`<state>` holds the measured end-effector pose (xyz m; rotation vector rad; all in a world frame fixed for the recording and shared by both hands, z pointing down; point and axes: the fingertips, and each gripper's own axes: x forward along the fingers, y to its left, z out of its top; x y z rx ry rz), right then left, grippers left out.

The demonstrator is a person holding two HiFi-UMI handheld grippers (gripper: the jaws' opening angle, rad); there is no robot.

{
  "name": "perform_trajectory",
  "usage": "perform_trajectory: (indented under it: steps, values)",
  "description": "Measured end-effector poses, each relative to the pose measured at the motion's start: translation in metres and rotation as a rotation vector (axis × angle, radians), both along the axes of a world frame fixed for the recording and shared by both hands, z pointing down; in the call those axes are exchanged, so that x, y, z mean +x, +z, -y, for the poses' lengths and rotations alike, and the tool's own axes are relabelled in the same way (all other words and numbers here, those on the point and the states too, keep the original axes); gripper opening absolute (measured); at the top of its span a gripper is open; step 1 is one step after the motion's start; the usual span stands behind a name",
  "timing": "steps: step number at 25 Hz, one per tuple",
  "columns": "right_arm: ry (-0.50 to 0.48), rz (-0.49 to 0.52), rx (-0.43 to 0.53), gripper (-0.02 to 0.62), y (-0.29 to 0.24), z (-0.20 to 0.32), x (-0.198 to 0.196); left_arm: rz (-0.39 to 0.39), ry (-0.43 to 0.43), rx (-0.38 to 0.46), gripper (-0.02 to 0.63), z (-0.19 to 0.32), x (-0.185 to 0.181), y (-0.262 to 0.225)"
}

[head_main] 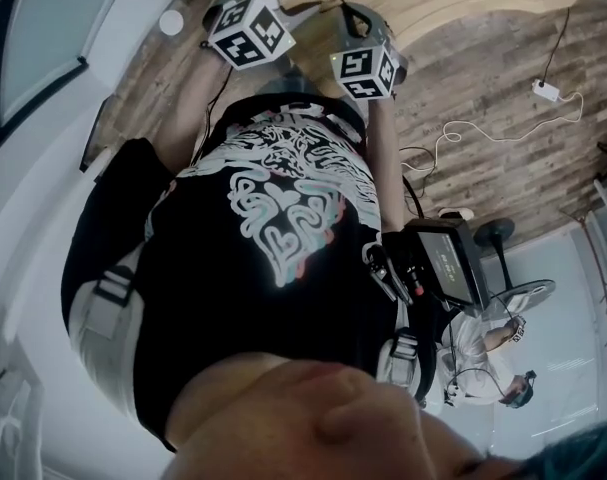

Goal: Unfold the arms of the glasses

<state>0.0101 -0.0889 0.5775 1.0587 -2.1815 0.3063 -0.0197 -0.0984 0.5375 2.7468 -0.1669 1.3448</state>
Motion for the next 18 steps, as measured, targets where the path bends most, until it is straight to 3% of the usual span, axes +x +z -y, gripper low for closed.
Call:
perform_trajectory:
  steps: [3, 9, 18]
  values:
    - [0.019, 0.067, 0.004, -0.002, 0.000, -0.008, 0.011, -0.044, 0.028, -0.012, 0.115, 0.008, 0.004, 0.003]
    - [0.059, 0.258, 0.027, -0.002, -0.003, -0.019, 0.015, 0.178, 0.286, 0.041, 0.114, -0.006, 0.004, 0.051]
    - [0.012, 0.323, 0.074, -0.002, -0.016, -0.030, 0.002, 0.231, 0.563, 0.048, 0.114, -0.046, 0.033, 0.077]
